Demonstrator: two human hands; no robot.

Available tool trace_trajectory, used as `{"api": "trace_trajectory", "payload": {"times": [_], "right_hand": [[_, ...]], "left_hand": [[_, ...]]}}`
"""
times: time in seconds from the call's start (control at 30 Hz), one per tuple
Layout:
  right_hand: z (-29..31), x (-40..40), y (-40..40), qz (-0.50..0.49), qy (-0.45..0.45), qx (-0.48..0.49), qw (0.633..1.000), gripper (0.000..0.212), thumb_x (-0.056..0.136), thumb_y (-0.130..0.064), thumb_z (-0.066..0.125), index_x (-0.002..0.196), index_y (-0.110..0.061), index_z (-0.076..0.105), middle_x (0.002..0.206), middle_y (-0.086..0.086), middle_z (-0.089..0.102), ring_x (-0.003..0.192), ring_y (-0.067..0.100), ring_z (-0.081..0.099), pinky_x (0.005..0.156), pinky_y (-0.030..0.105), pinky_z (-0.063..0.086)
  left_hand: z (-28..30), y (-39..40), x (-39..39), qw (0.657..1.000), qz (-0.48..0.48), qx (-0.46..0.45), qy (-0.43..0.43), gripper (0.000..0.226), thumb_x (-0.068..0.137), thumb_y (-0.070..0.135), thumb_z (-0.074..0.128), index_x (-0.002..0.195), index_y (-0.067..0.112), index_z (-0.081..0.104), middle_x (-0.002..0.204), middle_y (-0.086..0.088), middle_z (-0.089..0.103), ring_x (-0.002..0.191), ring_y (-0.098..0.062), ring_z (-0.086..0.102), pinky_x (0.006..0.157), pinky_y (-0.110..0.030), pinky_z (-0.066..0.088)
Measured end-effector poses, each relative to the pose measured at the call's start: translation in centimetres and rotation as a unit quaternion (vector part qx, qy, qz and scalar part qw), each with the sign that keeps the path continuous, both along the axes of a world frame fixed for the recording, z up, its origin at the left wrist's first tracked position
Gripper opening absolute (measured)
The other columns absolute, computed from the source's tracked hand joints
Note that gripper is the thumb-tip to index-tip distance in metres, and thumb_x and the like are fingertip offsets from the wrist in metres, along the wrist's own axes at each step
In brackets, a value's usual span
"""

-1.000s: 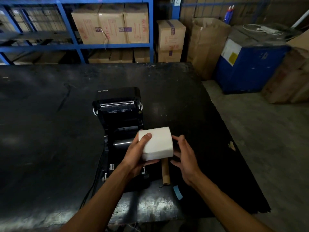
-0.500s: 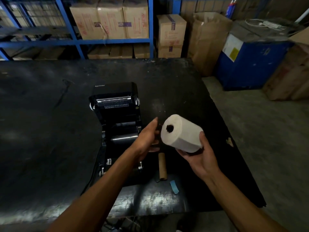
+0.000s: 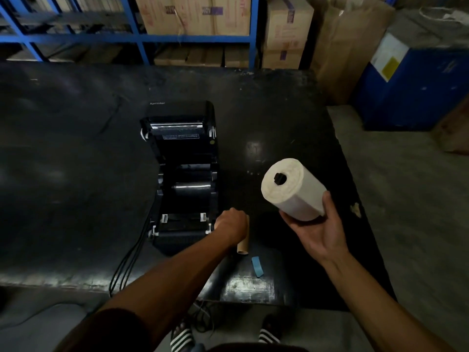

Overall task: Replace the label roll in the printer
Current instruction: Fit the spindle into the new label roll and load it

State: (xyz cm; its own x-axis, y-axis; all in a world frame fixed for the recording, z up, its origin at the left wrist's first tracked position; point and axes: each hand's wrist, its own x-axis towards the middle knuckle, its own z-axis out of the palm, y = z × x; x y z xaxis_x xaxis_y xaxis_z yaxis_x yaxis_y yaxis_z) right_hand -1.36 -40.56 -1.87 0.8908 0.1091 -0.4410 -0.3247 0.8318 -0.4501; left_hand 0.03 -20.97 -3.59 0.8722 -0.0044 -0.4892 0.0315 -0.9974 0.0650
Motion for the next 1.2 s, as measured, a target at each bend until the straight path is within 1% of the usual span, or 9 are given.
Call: {"api": "trace_trajectory", "payload": {"times": [0.23, 0.43, 0.53, 0.83, 0.9, 1.0, 1.03, 1.13, 1.2], "right_hand": [[-0.7, -0.5, -1.5, 0.015, 0.010, 0.002, 1.000, 0.057, 0.081, -0.042, 0.072, 0.130, -0.022, 0.052, 0.140, 0.021, 0.044, 0.124, 0.045, 0.048, 0.093, 0.063, 0.049], [-1.3, -1.0, -2.6, 0.022, 0.008, -0.003, 1.000, 0.063, 0.078, -0.042, 0.075, 0.133, -0.021, 0.051, 0.141, 0.021, 0.043, 0.125, 0.044, 0.049, 0.094, 0.062, 0.048], [-1.4, -1.3, -2.9, 0.022, 0.009, -0.002, 1.000, 0.063, 0.077, -0.042, 0.075, 0.132, -0.020, 0.052, 0.141, 0.021, 0.044, 0.124, 0.045, 0.050, 0.095, 0.062, 0.048], [-1.3, -2.0, -3.2, 0.015, 0.008, 0.001, 1.000, 0.062, 0.081, -0.042, 0.072, 0.134, -0.020, 0.049, 0.141, 0.021, 0.045, 0.124, 0.044, 0.050, 0.094, 0.060, 0.049], [-1.3, -2.2, -3.3, 0.014, 0.007, -0.002, 1.000, 0.059, 0.083, -0.042, 0.070, 0.134, -0.020, 0.050, 0.140, 0.021, 0.045, 0.124, 0.044, 0.050, 0.093, 0.060, 0.050], [-1.4, -2.3, -3.3, 0.014, 0.012, -0.005, 1.000, 0.057, 0.085, -0.042, 0.067, 0.134, -0.020, 0.050, 0.140, 0.021, 0.047, 0.123, 0.043, 0.052, 0.091, 0.059, 0.051], [-1.4, -2.4, -3.3, 0.013, 0.012, -0.006, 1.000, 0.056, 0.085, -0.041, 0.067, 0.134, -0.020, 0.050, 0.140, 0.021, 0.047, 0.123, 0.043, 0.051, 0.091, 0.059, 0.051], [-1.6, -2.6, -3.3, 0.011, 0.010, -0.010, 1.000, 0.054, 0.085, -0.041, 0.066, 0.133, -0.020, 0.052, 0.140, 0.021, 0.048, 0.124, 0.043, 0.051, 0.092, 0.060, 0.050], [-1.7, -2.6, -3.2, 0.011, 0.012, -0.012, 1.000, 0.054, 0.084, -0.040, 0.067, 0.133, -0.020, 0.052, 0.139, 0.020, 0.048, 0.124, 0.042, 0.051, 0.093, 0.061, 0.049]], "left_hand": [[-0.8, -0.3, 1.1, 0.999, 0.044, 0.019, -0.004, 0.031, 0.095, 0.006, 0.050, 0.124, 0.002, 0.060, 0.128, -0.018, 0.061, 0.117, -0.034, 0.060, 0.092, -0.041, 0.054], [-1.4, -0.3, 1.9, 0.997, 0.059, 0.033, -0.026, 0.025, 0.095, 0.010, 0.054, 0.119, 0.006, 0.062, 0.120, -0.015, 0.064, 0.109, -0.030, 0.064, 0.084, -0.038, 0.055], [-1.6, -0.4, 2.1, 0.997, 0.066, 0.029, -0.037, 0.025, 0.095, 0.011, 0.055, 0.119, 0.007, 0.062, 0.120, -0.015, 0.064, 0.109, -0.030, 0.064, 0.081, -0.038, 0.054], [-2.3, -0.8, 2.5, 0.996, 0.080, 0.015, -0.032, 0.026, 0.093, 0.013, 0.061, 0.118, 0.007, 0.062, 0.116, -0.013, 0.064, 0.101, -0.024, 0.065, 0.084, -0.036, 0.058], [-2.4, -0.9, 2.7, 0.996, 0.079, 0.022, -0.030, 0.029, 0.092, 0.014, 0.062, 0.120, 0.007, 0.060, 0.118, -0.014, 0.063, 0.104, -0.025, 0.064, 0.086, -0.036, 0.057], [-2.2, -1.0, 3.1, 0.996, 0.051, 0.055, -0.038, 0.041, 0.093, 0.021, 0.061, 0.131, 0.007, 0.052, 0.130, -0.018, 0.056, 0.121, -0.033, 0.052, 0.091, -0.038, 0.054], [-2.0, -1.0, 3.2, 0.996, 0.045, 0.060, -0.043, 0.041, 0.094, 0.022, 0.060, 0.131, 0.007, 0.052, 0.129, -0.018, 0.056, 0.121, -0.033, 0.051, 0.090, -0.038, 0.053], [-1.2, -1.0, 3.6, 0.996, 0.054, 0.023, -0.068, 0.030, 0.091, 0.014, 0.061, 0.120, 0.007, 0.059, 0.117, -0.015, 0.062, 0.106, -0.030, 0.062, 0.082, -0.036, 0.057], [-0.2, -0.8, 4.0, 0.991, 0.075, -0.032, -0.104, 0.023, 0.089, 0.010, 0.060, 0.112, 0.007, 0.061, 0.113, -0.017, 0.064, 0.103, -0.033, 0.064, 0.081, -0.041, 0.058]]}}
